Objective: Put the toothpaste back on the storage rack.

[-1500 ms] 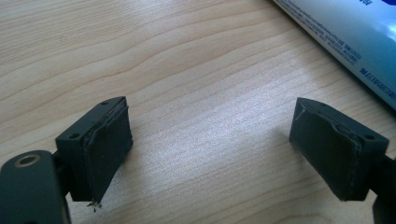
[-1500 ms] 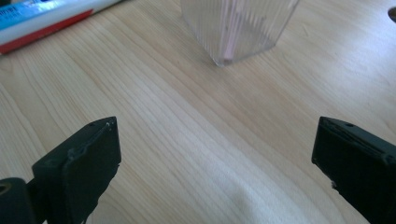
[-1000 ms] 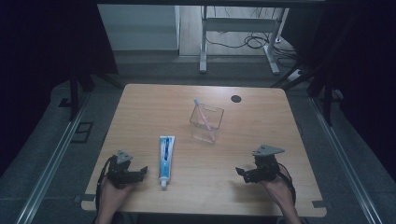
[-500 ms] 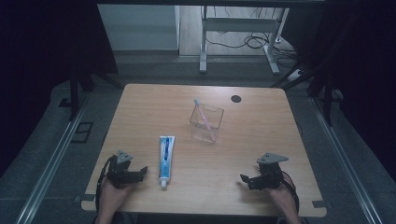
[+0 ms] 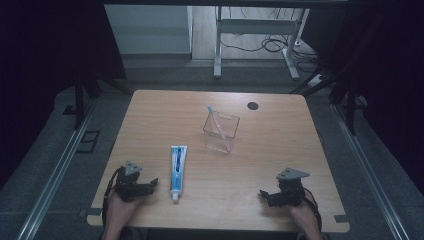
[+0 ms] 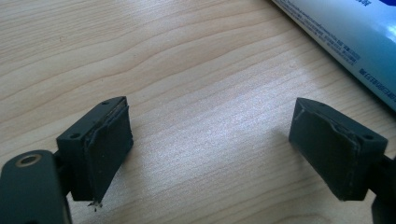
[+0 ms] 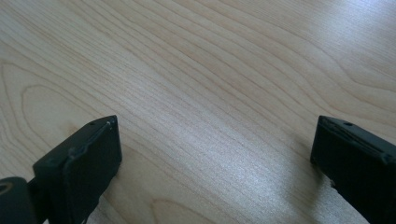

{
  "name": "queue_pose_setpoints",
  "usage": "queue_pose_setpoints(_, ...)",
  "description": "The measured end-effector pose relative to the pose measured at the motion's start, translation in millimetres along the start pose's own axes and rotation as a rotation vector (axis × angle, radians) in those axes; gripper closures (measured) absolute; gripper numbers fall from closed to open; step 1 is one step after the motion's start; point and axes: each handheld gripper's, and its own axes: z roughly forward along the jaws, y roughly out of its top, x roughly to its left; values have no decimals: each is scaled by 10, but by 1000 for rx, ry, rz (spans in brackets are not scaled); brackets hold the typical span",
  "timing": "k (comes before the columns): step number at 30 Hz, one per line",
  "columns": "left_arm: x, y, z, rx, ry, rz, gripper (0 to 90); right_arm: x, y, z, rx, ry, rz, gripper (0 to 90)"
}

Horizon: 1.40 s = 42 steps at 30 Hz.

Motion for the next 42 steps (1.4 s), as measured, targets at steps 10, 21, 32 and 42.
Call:
queue_pose_setpoints(10, -2, 37, -38, 0, -17, -10, 213, 0, 0, 1, 0, -1, 0, 12)
queue_pose_setpoints(21, -137, 131, -65, -22, -60, 34, 443, 0, 1, 1, -1, -4, 4, 16)
queue_pose_setpoints(32, -290, 268, -109, -40, -133, 56, 806, -2, 1, 1, -3, -6, 4, 19)
queue_pose_setpoints(42, -481, 413, -134, -29, -202, 66, 896, -2, 2, 2, -3, -7, 7, 21)
